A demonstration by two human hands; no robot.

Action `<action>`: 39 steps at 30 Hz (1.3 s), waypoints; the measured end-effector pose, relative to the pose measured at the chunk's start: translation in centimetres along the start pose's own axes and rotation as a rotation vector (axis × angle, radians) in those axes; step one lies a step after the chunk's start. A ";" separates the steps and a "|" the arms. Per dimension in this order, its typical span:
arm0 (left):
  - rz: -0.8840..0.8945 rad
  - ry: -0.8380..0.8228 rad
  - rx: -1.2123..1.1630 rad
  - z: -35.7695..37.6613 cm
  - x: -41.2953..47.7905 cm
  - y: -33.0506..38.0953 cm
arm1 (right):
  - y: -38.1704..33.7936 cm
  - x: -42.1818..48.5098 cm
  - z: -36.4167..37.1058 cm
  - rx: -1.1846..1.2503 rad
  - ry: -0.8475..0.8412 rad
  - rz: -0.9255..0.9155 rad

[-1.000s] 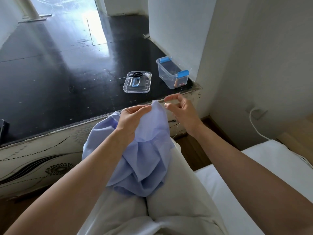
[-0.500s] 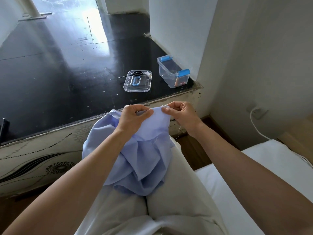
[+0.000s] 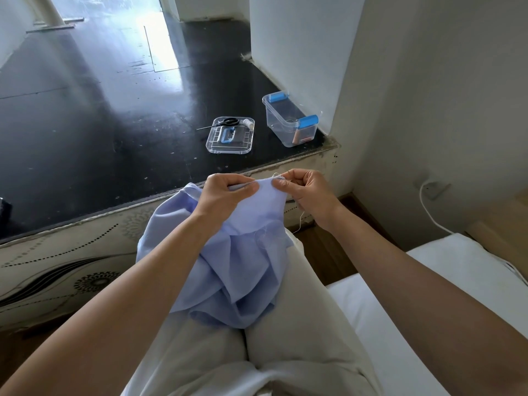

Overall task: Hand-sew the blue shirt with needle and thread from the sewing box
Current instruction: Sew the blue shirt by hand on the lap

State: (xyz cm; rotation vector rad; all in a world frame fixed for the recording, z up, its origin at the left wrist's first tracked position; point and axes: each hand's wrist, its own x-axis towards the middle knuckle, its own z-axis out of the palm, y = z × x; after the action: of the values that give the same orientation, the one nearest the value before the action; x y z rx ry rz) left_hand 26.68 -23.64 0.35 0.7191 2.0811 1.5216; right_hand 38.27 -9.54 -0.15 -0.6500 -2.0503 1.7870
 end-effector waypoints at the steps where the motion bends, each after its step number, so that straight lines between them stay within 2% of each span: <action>1: -0.004 0.002 0.002 0.0 0.0 0.1 | 0.0 0.0 0.0 0.002 0.001 0.002; 8: -0.044 -0.034 -0.012 0.0 -0.2 0.4 | 0.0 0.0 -0.1 -0.008 0.007 -0.005; 15: -0.003 0.012 -0.025 0.4 -0.2 0.5 | 0.1 -0.1 -0.2 0.001 -0.003 -0.001; 21: 0.027 0.025 -0.016 0.5 -0.2 0.6 | 0.0 0.4 -1.2 0.000 0.088 0.030; 25: 0.044 0.016 -0.010 0.5 0.1 0.5 | -0.3 0.0 -1.3 -0.104 -0.041 -0.180; 28: 0.002 -0.024 -0.098 0.4 0.1 0.5 | 0.3 0.2 -1.3 -0.180 -0.090 -0.294; 39: 0.053 -0.013 -0.037 0.4 0.2 0.4 | 1.4 0.5 -1.4 -0.231 -0.143 -0.365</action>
State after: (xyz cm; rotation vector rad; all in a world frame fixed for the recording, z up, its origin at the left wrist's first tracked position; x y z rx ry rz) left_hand 26.81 -23.15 0.62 0.7732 2.0340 1.5760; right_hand 38.79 -8.00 -1.33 -0.1882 -2.3139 1.4383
